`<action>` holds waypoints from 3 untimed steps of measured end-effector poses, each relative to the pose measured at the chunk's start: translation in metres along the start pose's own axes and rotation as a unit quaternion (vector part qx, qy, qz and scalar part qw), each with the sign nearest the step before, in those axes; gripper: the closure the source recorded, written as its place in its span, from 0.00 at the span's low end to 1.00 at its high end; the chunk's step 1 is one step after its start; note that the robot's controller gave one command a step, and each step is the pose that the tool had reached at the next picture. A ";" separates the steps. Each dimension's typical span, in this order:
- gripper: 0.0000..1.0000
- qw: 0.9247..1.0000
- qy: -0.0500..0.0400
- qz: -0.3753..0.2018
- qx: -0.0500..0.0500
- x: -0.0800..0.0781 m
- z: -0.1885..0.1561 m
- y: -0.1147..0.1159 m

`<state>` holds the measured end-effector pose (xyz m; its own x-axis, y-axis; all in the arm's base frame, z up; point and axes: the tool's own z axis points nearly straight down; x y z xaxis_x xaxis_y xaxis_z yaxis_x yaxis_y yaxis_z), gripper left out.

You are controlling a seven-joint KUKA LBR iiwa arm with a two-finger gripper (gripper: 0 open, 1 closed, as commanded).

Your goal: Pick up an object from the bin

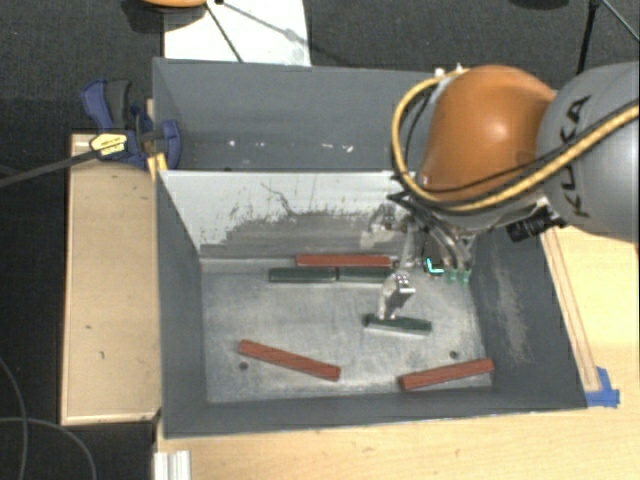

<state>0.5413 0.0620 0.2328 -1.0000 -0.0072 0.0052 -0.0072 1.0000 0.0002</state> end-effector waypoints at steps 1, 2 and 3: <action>0.00 1.000 -0.004 0.001 0.000 -0.002 -0.004 0.000; 0.00 0.999 -0.006 -0.035 0.000 0.006 0.052 -0.048; 0.00 0.986 -0.005 -0.166 0.001 -0.003 0.111 -0.052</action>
Offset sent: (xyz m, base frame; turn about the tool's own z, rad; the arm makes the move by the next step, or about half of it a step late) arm -0.0180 -0.1187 -0.1326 -0.1651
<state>0.5440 0.0100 0.1218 -0.9427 -0.3335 -0.0049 -0.3335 0.9427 -0.0017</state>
